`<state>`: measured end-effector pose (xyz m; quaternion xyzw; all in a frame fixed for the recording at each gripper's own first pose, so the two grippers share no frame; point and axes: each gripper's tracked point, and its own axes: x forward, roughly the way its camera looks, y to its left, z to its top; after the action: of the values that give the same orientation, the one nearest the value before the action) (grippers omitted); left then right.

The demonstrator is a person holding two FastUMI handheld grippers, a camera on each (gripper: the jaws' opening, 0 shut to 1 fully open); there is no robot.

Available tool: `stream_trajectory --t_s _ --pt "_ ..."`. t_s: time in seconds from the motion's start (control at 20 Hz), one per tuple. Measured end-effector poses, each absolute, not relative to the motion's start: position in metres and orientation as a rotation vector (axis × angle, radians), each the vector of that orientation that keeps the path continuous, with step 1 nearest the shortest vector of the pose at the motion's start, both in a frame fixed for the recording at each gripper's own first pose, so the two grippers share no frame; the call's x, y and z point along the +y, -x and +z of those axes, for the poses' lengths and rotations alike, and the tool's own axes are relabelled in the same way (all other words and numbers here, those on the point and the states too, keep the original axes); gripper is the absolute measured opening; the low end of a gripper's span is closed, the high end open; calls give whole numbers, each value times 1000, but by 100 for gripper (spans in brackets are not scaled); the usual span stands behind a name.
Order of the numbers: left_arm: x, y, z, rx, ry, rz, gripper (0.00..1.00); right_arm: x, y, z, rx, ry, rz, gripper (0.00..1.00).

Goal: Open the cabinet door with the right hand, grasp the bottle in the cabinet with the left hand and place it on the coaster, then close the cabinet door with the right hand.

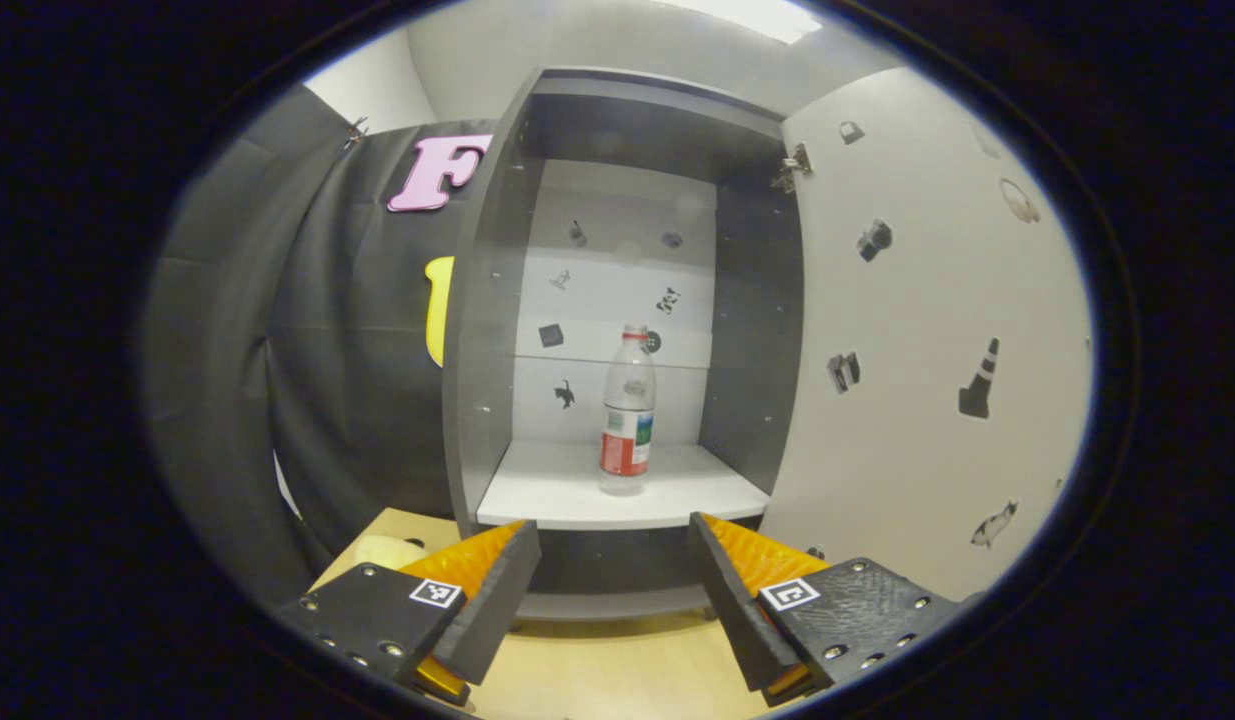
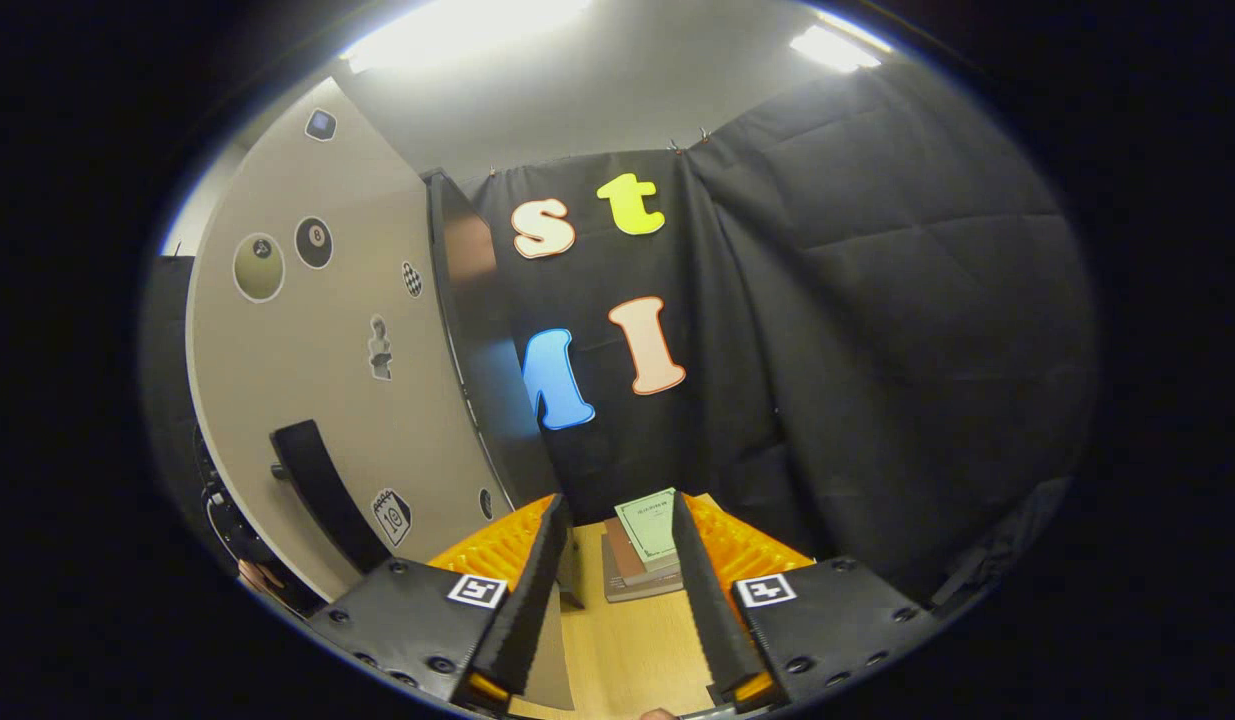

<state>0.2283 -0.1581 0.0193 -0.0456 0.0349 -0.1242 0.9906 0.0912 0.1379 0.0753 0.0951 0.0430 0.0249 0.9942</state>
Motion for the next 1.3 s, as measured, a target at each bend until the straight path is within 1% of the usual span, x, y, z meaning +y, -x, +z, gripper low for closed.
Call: stream_trajectory --t_s 0.05,0.1,0.15,0.2,0.3,0.35,0.65,0.7,0.75,0.8,0.85,0.9,0.95,1.0,1.05,1.1,1.15,1.2,1.25,1.3 --pt "-159 -236 25 58 94 -254 92 131 -97 76 84 -173 41 72" --pt "-159 -244 31 49 91 -259 89 126 -100 76 80 -153 34 87" --pt "-159 -253 35 44 84 -260 92 125 -107 76 80 -142 41 80" --pt "-160 -262 41 38 73 -264 89 126 -109 76 78 -142 53 87" --pt "-168 -286 46 49 51 -273 89 126 -113 74 75 -150 54 87" --pt "-172 -298 46 55 41 -273 92 125 -114 73 78 -151 48 87" --pt "-204 -369 36 97 27 -309 92 118 -116 64 113 -176 7 87" --pt "-207 -379 35 96 31 -314 89 117 -116 64 114 -178 5 87" --pt "-212 -390 34 99 36 -317 89 115 -117 62 117 -177 -3 87" --pt "-215 -399 34 98 39 -326 92 114 -117 61 123 -176 -14 87" --pt "-218 -409 35 94 39 -330 89 111 -116 58 133 -174 -29 80" --pt "-220 -418 35 93 36 -332 92 108 -115 55 147 -172 -47 87" --pt "-221 -425 34 93 31 -337 95 105 -113 53 159 -172 -63 87" --pt "-224 -433 33 96 29 -339 92 104 -112 52 165 -178 -72 89" --pt "-227 -439 32 96 30 -344 89 106 -112 50 176 -189 -76 89" --pt "-230 -444 31 93 32 -352 92 104 -110 48 187 -201 -97 82" --pt "-232 -449 30 94 30 -357 95 105 -109 45 199 -212 -103 91" --pt "-232 -454 29 95 29 -355 92 106 -109 44 206 -218 -110 92" --pt "-232 -458 26 103 31 -349 92 105 -108 44 209 -221 -118 98" --pt "-233 -461 25 109 42 -353 89 104 -107 44 210 -218 -125 98"
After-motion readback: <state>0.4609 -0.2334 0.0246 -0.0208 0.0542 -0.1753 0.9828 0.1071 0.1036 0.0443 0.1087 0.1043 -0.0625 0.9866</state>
